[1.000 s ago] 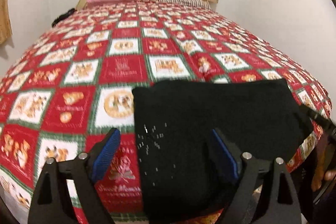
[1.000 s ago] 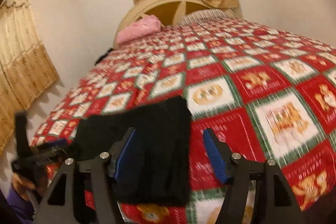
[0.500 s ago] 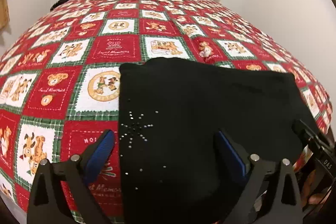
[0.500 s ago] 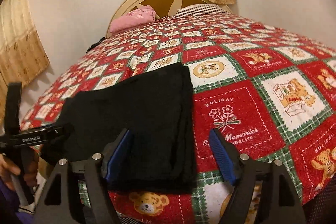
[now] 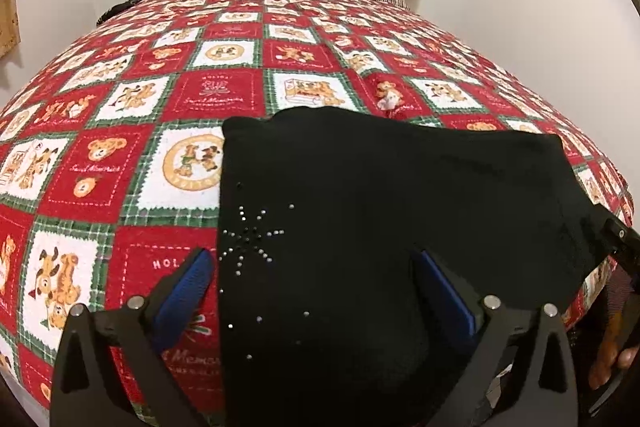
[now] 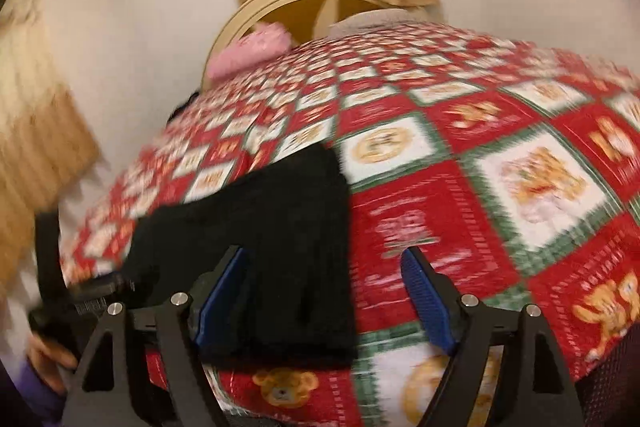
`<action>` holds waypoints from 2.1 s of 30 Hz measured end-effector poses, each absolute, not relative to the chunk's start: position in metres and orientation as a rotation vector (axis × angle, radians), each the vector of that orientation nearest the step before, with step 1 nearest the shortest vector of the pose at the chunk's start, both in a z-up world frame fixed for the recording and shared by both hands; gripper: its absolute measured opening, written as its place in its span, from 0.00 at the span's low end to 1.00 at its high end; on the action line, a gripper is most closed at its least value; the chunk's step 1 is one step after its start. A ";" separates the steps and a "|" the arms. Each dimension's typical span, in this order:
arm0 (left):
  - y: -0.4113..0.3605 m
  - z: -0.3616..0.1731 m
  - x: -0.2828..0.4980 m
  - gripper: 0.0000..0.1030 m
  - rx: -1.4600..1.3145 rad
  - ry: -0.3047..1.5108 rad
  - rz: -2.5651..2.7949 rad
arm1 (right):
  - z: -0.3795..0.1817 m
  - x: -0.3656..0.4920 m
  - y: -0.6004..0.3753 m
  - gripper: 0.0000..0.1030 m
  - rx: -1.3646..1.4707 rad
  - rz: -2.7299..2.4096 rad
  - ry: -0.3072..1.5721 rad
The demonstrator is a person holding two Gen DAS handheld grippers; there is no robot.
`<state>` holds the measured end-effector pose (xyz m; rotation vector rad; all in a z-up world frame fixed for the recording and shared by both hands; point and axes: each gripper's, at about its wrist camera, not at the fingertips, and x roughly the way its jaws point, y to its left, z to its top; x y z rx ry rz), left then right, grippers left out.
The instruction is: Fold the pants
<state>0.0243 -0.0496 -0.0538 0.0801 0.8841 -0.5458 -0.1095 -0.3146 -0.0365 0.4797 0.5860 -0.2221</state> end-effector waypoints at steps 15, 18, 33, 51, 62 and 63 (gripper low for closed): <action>-0.049 -0.055 0.024 1.00 0.074 0.883 -0.545 | -0.049 -0.099 -0.288 0.78 0.569 -0.084 0.626; -0.048 -0.055 0.024 1.00 0.070 0.878 -0.546 | -0.049 -0.095 -0.283 0.77 0.527 -0.105 0.637; -0.048 -0.052 0.020 1.00 0.063 0.929 -0.533 | -0.044 -0.091 -0.247 0.34 0.172 -0.225 0.679; -0.048 -0.031 0.008 0.25 0.013 0.886 -0.565 | -0.043 -0.089 -0.234 0.34 0.096 -0.273 0.673; -0.034 -0.031 0.010 0.29 -0.038 0.837 -0.551 | -0.030 -0.093 -0.215 0.33 -0.003 -0.295 0.618; -0.033 -0.034 0.011 0.31 -0.055 0.854 -0.550 | -0.031 -0.093 -0.214 0.33 -0.007 -0.298 0.621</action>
